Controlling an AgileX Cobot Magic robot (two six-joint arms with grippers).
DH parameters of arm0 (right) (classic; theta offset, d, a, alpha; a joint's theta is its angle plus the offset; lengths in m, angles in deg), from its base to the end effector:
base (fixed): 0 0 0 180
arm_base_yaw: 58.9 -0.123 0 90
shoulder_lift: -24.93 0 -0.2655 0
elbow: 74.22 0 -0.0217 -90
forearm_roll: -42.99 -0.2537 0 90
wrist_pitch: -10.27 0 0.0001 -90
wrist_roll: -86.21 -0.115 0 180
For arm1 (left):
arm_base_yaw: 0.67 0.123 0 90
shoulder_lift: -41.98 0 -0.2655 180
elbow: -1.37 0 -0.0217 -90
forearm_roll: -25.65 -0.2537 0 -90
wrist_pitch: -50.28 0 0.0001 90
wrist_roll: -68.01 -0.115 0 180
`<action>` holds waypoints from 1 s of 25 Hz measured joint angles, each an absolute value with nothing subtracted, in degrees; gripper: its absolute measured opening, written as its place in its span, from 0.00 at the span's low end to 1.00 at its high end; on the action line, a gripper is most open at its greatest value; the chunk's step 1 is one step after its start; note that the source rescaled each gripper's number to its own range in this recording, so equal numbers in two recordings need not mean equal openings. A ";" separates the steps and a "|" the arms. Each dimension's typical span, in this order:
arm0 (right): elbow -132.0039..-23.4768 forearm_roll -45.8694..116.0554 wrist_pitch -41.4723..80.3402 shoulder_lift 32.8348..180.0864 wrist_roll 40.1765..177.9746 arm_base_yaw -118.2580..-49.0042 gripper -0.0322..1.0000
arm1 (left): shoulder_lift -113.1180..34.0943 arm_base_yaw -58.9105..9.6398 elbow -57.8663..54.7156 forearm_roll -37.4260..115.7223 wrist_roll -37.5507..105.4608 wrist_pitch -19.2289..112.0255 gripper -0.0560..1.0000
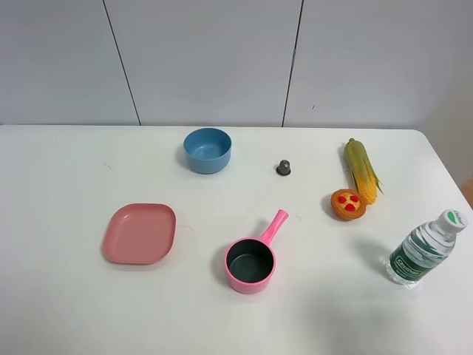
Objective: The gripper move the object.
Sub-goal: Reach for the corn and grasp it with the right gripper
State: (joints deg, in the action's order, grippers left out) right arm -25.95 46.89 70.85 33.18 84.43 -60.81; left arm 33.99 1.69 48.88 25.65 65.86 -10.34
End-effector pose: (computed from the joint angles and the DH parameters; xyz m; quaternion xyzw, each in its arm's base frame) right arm 0.0393 -0.0055 0.2669 0.0002 0.8526 -0.0172 0.5223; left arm 0.0370 0.0015 0.2708 -0.0016 0.8486 0.0208 0.5286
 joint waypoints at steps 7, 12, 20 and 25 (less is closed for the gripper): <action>-25.95 46.89 70.85 33.18 84.43 -60.81 1.00 | 33.99 1.69 48.88 25.65 65.86 -10.34 1.00; -25.95 46.89 70.85 33.18 84.43 -60.81 1.00 | 33.99 1.69 48.88 25.65 65.86 -10.34 1.00; -25.95 46.89 70.85 33.18 84.43 -60.81 1.00 | 33.99 1.69 48.88 25.65 65.86 -10.34 1.00; -27.48 46.83 69.37 41.25 83.42 -60.81 1.00 | 33.99 1.69 48.88 25.65 65.86 -10.34 1.00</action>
